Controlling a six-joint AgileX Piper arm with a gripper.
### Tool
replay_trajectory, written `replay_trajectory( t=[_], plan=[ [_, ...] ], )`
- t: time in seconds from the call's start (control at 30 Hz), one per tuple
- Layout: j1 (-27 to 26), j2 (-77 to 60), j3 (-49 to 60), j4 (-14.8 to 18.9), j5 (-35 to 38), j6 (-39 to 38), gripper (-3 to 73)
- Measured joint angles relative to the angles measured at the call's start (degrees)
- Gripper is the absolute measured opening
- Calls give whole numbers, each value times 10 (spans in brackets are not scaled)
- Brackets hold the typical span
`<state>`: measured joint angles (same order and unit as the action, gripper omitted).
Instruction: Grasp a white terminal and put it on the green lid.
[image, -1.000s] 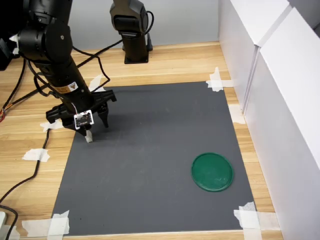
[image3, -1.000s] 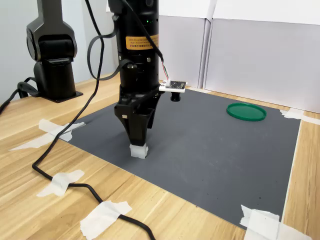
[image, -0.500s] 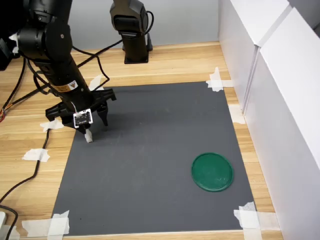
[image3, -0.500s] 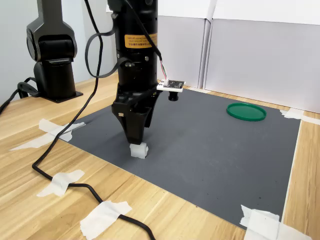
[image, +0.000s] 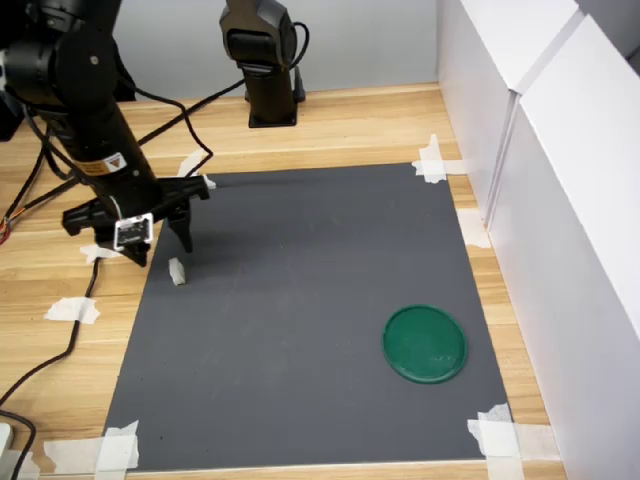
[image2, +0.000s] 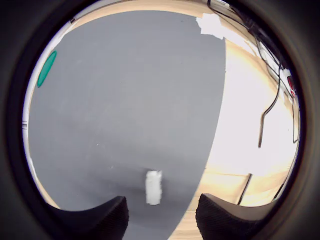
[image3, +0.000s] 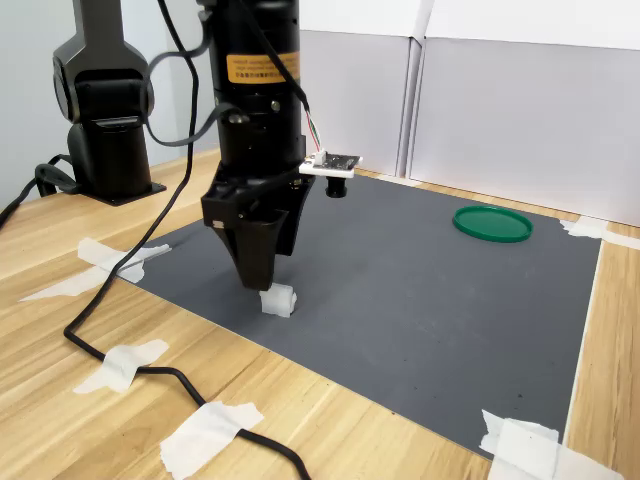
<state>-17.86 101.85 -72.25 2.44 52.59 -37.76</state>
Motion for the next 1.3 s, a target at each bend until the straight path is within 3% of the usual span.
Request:
replay_trajectory(
  t=[0.77,0.9,1.17,1.3],
  plan=[
    [-1,74,-12,18,4,-31,549],
    [-1,74,-12,23,3,-31,449],
    [20,74,-13,25,7,-8,92],
    [53,67,-15,21,21,25,83]
  ],
)
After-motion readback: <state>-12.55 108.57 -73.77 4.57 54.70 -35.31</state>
